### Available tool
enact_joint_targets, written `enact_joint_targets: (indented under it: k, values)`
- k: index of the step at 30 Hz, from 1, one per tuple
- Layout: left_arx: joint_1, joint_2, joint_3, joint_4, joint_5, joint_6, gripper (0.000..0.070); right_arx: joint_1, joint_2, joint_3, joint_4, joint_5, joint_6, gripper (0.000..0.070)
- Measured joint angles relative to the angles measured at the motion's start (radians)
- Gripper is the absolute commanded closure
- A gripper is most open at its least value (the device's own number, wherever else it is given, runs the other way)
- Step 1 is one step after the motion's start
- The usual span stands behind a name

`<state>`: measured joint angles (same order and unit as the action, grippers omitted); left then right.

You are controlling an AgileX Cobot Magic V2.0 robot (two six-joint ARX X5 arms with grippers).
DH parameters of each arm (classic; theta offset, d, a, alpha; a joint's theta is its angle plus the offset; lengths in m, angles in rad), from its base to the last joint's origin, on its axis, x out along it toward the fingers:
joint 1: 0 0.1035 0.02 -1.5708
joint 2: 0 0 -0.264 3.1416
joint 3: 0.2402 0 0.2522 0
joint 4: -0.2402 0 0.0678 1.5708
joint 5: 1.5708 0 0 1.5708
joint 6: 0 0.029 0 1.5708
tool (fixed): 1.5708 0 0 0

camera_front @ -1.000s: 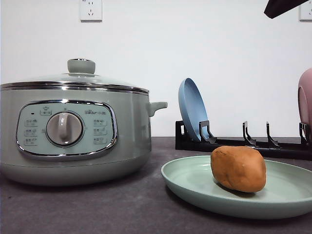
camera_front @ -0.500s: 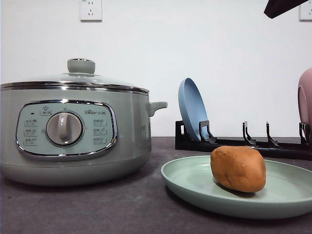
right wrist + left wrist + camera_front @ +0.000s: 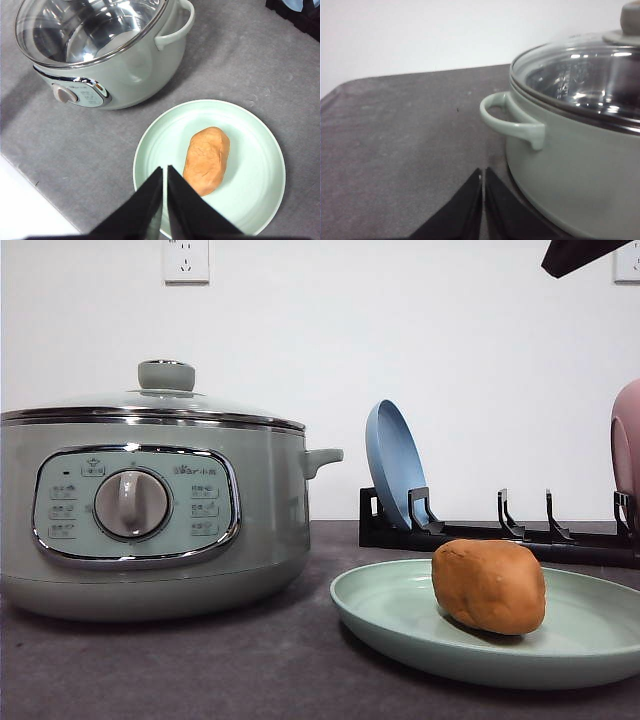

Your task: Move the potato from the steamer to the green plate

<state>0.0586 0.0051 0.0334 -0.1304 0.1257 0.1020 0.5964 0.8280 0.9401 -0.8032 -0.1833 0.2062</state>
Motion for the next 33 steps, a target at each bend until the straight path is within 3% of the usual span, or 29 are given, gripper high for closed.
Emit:
enact_joint_targets:
  k: [33]
  values:
    - [0.0,0.0,-0.001,-0.045,-0.001,-0.012,0.07,0.0,0.0,0.0,0.0,0.0,0.0,0.07]
